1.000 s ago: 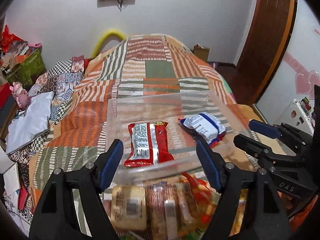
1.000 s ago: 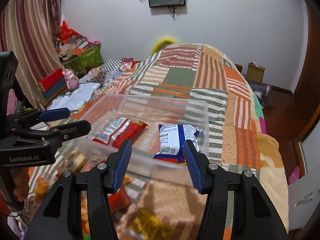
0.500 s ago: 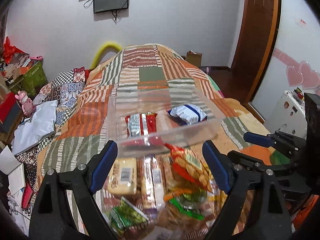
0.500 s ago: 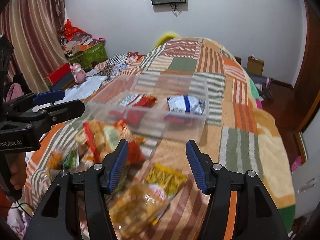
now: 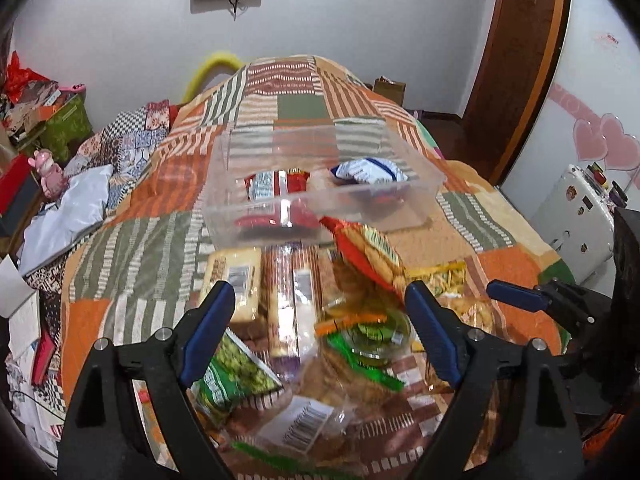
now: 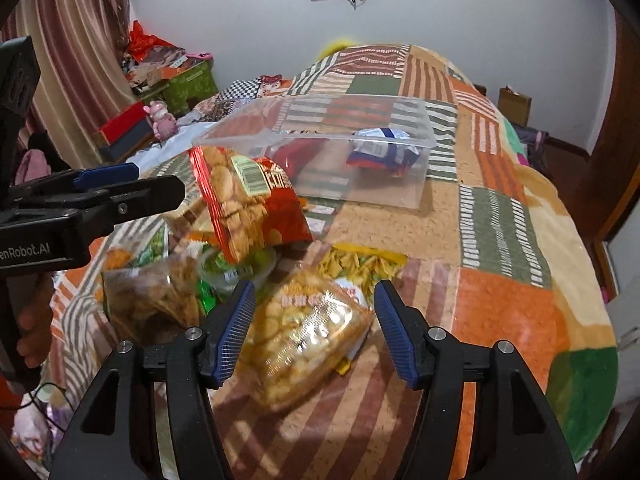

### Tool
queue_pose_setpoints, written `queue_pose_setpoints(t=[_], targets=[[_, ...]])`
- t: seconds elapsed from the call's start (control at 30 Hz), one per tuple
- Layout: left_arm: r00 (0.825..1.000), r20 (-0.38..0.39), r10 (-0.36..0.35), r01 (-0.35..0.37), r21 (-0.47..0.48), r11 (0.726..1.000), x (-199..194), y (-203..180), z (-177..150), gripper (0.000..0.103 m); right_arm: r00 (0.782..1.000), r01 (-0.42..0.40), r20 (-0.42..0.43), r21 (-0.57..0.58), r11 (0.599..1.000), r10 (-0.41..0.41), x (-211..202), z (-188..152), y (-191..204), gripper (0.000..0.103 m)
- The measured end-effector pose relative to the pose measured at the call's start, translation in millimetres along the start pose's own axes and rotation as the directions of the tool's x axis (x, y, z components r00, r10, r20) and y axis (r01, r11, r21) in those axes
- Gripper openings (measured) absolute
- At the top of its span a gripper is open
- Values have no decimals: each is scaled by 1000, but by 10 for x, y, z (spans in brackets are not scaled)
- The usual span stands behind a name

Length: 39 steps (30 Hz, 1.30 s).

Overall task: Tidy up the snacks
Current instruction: 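Grasp the clear puffed-snack bag with the right tool while the left tool grasps a red snack bag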

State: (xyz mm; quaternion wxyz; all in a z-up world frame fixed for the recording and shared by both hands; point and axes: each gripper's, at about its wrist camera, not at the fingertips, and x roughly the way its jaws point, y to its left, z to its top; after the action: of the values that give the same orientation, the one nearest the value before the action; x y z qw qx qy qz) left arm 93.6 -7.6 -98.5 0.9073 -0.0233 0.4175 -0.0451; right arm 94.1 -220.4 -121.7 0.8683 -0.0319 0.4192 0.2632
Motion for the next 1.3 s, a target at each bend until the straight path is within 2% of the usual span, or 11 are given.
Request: queue_pose_setpoints(t=[0.17, 0.33, 0.4, 0.57, 0.73, 0.83, 1.0, 1.3], targets=[[999, -34, -14, 14, -11, 1000, 88, -8, -53, 87, 1000, 18, -7, -7, 1000, -18, -15, -64, 3, 62], [998, -52, -18, 18, -3, 1000, 203, -76, -45, 87, 1000, 22, -18, -9, 1000, -22, 27, -115, -13, 69], [998, -55, -19, 19, 6, 1000, 251, -112, -20, 87, 1000, -2, -25, 19, 1000, 2, 63, -139, -73, 72], [998, -61, 2, 1, 44, 999, 428, -236, 55, 87, 998, -44, -39, 71, 997, 47, 93, -120, -147, 72], [997, -75, -5, 6, 17, 1000, 594, -261, 146, 87, 998, -48, -42, 38, 998, 50, 133, -104, -47, 72], [996, -86, -2, 3, 15, 1000, 672, -275, 181, 76, 997, -55, -47, 34, 998, 56, 187, -95, -27, 72], [993, -114, -43, 46, 26, 999, 758, -293, 176, 46, 997, -59, -39, 32, 998, 60, 197, -87, -65, 65], [990, -98, -101, 101, -11, 995, 637, -207, 122, 39, 1000, -15, -18, 41, 999, 15, 94, -35, -213, 62]])
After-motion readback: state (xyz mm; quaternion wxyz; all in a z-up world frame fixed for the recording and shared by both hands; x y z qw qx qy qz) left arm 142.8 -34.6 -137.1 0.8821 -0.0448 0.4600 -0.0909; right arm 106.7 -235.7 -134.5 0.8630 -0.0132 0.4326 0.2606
